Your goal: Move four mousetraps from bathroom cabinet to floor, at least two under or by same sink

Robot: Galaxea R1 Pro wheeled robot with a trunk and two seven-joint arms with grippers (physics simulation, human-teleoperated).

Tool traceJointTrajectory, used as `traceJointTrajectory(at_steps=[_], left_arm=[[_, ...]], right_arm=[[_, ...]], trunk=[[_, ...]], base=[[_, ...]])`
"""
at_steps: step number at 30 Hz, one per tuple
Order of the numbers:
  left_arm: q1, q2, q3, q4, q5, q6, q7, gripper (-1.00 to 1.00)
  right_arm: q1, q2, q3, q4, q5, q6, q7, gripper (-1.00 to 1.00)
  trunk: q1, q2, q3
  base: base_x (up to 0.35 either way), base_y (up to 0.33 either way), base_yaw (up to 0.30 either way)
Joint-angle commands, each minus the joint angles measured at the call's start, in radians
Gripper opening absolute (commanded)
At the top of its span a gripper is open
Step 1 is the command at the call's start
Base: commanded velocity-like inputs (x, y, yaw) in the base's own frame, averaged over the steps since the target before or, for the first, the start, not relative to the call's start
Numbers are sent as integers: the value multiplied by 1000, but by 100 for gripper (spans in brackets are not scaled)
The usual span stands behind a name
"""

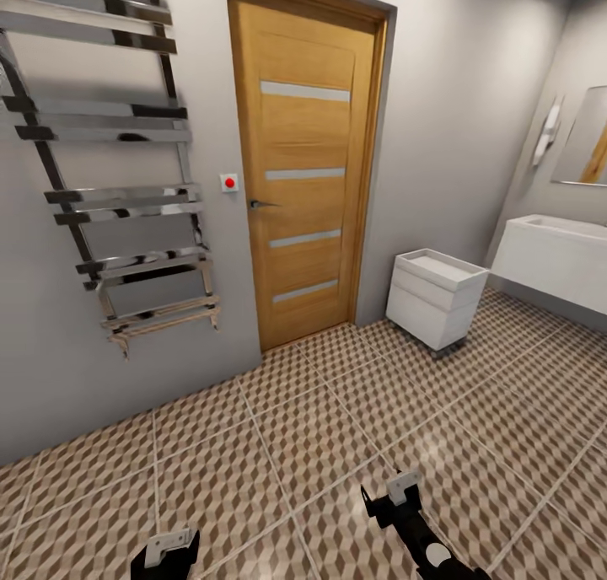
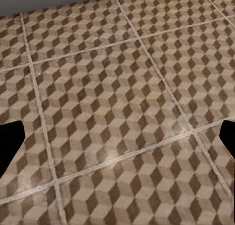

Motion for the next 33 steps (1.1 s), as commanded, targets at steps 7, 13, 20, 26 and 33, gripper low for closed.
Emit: traceJointTrajectory(at_steps=[7,13,20,26,33], left_arm=[[-1,0,6,1,0,-3,-5,100],[-1,0,7,1,0,-3,-5,100],[-1,0,7,1,1,-3,-5,100],[-1,0,8,1,1,-3,-5,100],[-1,0,7,1,1,-3,-5,100]], right_arm=[[0,0,-2,0,9,-2,0,100],[0,0,-2,0,9,-2,0,100],[0,0,-2,0,9,-2,0,100],[0,0,-2,0,9,-2,0,100],[0,0,-2,0,9,-2,0,100]], trunk=[[0,0,-8],[0,0,-15],[0,0,-22],[0,0,-28],[0,0,-36]], base=[[111,-300,197],[113,-300,197],[113,-300,198],[113,-300,198],[67,-153,198]])
